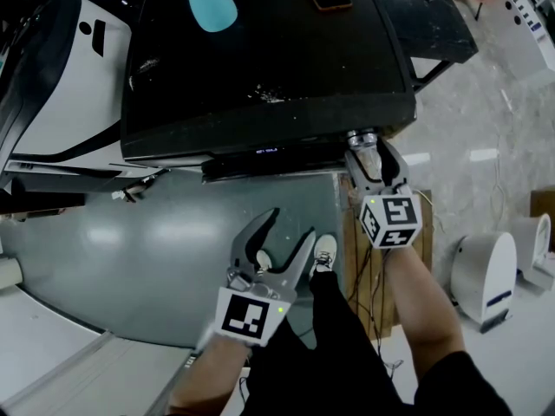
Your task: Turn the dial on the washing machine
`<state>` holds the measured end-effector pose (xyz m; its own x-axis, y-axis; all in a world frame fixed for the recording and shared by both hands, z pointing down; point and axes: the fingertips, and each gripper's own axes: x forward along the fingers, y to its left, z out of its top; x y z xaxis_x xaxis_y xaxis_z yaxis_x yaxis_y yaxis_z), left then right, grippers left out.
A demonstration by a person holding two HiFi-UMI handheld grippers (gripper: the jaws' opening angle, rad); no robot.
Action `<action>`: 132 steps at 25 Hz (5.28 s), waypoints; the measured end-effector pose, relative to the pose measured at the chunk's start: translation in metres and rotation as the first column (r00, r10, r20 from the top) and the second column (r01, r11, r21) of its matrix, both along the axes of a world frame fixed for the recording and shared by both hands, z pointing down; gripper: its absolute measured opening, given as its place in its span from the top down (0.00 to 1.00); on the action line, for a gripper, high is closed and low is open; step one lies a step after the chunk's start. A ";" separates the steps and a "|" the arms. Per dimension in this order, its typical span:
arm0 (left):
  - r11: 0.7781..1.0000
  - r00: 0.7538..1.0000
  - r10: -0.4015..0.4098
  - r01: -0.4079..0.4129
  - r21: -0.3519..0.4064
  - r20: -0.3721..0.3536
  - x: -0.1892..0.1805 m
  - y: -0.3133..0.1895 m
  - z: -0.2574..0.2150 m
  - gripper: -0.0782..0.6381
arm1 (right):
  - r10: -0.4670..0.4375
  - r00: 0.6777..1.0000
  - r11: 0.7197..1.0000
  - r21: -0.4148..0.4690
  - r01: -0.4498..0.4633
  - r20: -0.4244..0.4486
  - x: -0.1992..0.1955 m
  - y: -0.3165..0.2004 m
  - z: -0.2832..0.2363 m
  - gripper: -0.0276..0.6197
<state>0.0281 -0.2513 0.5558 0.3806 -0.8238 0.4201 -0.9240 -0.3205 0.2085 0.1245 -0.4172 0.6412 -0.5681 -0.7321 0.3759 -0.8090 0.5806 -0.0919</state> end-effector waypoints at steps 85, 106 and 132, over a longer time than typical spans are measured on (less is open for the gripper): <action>0.953 0.985 0.168 -0.154 0.261 -0.031 -0.125 0.077 -0.162 0.59 | 0.058 0.996 0.950 0.304 -0.074 0.062 -0.094 0.169 -0.254 0.96; 0.924 0.982 0.185 -0.165 0.344 -0.027 -0.094 0.167 -0.209 0.88 | 0.036 0.998 0.939 0.339 -0.054 0.057 -0.061 0.315 -0.318 0.96; 0.949 0.994 0.097 -0.109 0.296 0.055 0.015 0.358 -0.208 0.88 | -0.018 0.994 0.971 0.239 -0.010 0.112 0.057 0.495 -0.304 0.96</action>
